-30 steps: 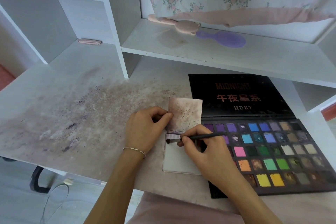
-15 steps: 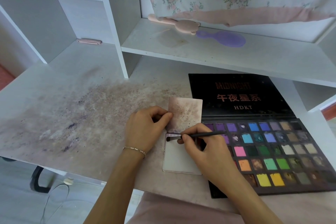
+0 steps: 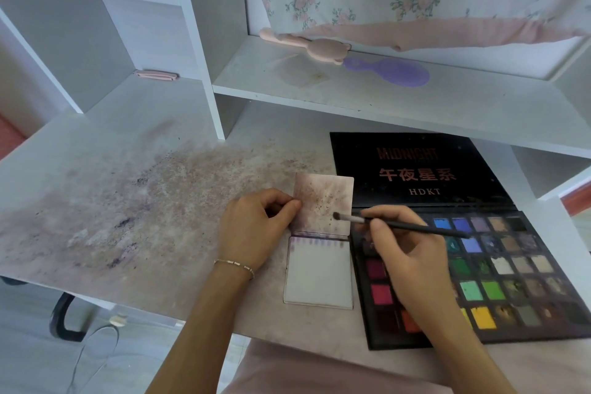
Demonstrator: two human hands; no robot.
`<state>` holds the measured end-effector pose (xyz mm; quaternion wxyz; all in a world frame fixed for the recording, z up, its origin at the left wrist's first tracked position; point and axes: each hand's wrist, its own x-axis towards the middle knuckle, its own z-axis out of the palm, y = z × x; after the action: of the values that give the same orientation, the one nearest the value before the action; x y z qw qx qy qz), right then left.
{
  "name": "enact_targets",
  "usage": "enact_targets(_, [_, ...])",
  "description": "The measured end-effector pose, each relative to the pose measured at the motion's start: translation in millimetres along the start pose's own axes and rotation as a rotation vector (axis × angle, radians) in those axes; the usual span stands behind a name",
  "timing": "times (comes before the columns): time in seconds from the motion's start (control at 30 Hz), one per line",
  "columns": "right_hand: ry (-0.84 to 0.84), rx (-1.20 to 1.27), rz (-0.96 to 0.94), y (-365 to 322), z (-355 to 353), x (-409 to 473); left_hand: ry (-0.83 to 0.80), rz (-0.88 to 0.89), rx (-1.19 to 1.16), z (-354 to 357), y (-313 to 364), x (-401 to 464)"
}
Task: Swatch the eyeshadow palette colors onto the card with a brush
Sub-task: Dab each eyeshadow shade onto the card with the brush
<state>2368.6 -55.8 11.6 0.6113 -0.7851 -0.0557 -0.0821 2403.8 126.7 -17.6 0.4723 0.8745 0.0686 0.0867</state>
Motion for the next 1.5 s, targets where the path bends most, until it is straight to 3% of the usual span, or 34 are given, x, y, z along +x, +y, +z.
enact_targets(0.43, [0.170, -0.213, -0.005, 22.4, -43.9, -5.7, 0.007, 0.021, 0.016, -1.1, 3.5, -1.0])
enact_targets(0.87, [0.028, -0.415, -0.104, 24.3, -42.6, -7.0, 0.009, 0.047, 0.000, -0.3, 4.8, -0.8])
enact_targets(1.1, [-0.004, -0.405, -0.091, 21.8, -41.9, -7.0, 0.008, 0.036, -0.001, -0.3, 3.7, -0.3])
enact_targets(1.27, [0.065, -0.384, -0.093, 20.2, -45.1, -6.6, 0.007, 0.048, -0.007, -0.5, 4.2, -1.1])
enact_targets(1.4, [0.008, -0.382, -0.069, 21.7, -45.0, -6.4, 0.004, 0.057, -0.001, -1.0, 4.3, -1.4])
enact_targets(1.5, [0.094, -0.374, -0.067, 18.9, -44.8, -7.0, -0.003, 0.047, -0.003, -0.6, 3.6, -1.3])
